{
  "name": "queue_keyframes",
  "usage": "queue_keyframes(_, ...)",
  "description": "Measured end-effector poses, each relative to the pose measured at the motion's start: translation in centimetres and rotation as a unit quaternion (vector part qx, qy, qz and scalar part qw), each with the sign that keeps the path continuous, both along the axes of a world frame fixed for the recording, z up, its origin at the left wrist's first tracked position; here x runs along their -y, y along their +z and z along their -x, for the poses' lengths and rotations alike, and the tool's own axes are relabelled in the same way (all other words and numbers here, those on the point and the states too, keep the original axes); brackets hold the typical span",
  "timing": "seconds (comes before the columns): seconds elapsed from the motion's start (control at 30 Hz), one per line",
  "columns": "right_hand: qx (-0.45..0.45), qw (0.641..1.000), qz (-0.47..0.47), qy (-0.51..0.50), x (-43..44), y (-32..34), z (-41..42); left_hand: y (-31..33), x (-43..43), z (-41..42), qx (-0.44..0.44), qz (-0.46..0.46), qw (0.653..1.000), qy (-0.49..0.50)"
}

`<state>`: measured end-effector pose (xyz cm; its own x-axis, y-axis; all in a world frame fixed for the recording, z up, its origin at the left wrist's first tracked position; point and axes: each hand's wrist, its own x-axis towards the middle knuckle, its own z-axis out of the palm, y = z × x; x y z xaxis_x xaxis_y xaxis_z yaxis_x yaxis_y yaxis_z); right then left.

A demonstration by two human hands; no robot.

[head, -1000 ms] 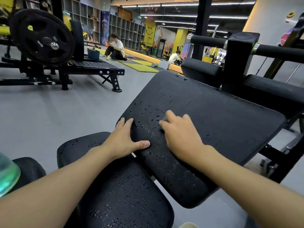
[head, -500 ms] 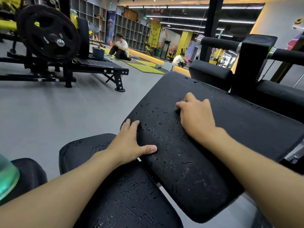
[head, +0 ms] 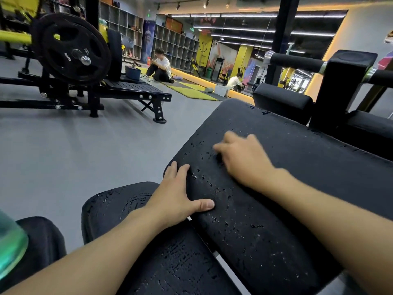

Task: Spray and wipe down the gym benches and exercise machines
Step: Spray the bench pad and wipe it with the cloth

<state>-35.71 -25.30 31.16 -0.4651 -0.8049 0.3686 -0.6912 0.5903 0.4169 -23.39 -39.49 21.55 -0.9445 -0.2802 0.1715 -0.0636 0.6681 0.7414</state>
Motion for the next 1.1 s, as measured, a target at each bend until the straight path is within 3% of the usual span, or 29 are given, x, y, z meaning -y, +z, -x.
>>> queue_keyframes(0.07, -0.02, 0.99, 0.105, -0.094, 0.1, 1.5, 1.8, -0.1, 0.0, -0.1, -0.001, -0.01, 1.0, -0.001)
queue_keyframes(0.1, -0.033, 0.988, 0.11, -0.1, 0.8, 1.1, 1.3, -0.2, 0.1, -0.1, -0.003, -0.011, 1.0, -0.001)
queue_keyframes(0.23, 0.005, 0.997, -0.058, 0.055, 2.2, -2.2, -1.8, -0.3, 0.2, 0.3, -0.008, 0.002, 1.0, 0.005)
queue_keyframes(0.27, 0.013, 0.998, -0.04, 0.046, 1.8, -1.0, -0.7, -0.3, 0.2, 0.3, -0.007, -0.002, 1.0, 0.004)
queue_keyframes(0.33, 0.003, 0.996, 0.091, -0.027, 1.3, 1.8, 2.6, -0.2, 0.2, 0.1, -0.008, -0.011, 1.0, 0.0)
queue_keyframes(0.4, 0.013, 0.99, 0.133, -0.052, 2.0, 1.5, 2.7, -0.2, 0.1, 0.0, -0.014, -0.012, 1.0, 0.002)
queue_keyframes(0.53, 0.065, 0.993, -0.008, 0.097, 3.5, -1.8, -0.2, -0.3, 0.2, 0.3, -0.019, 0.0, 1.0, 0.006)
queue_keyframes(0.67, 0.02, 0.991, 0.127, -0.037, 3.5, 2.7, 4.0, -0.4, 0.2, 0.2, -0.026, -0.009, 1.0, 0.002)
queue_keyframes(0.73, 0.01, 0.996, 0.092, -0.006, 5.1, 0.9, 2.4, -0.4, 0.2, 0.3, -0.031, -0.008, 0.999, 0.004)
queue_keyframes(0.83, 0.017, 0.994, -0.045, 0.099, 5.8, -1.6, 1.1, -0.6, 0.2, 0.5, -0.033, -0.009, 0.999, 0.002)
queue_keyframes(0.93, -0.008, 0.996, 0.083, -0.015, 5.5, 2.3, 4.9, -0.6, 0.2, 0.3, -0.04, -0.021, 0.999, 0.001)
queue_keyframes(1.0, -0.036, 0.993, 0.103, -0.055, 6.5, 1.7, 4.3, -0.7, 0.2, 0.4, -0.037, -0.024, 0.999, 0.004)
queue_keyframes(1.1, -0.013, 0.995, -0.054, 0.078, 8.5, -2.6, 1.1, -0.8, 0.3, 0.8, -0.032, -0.037, 0.999, 0.008)
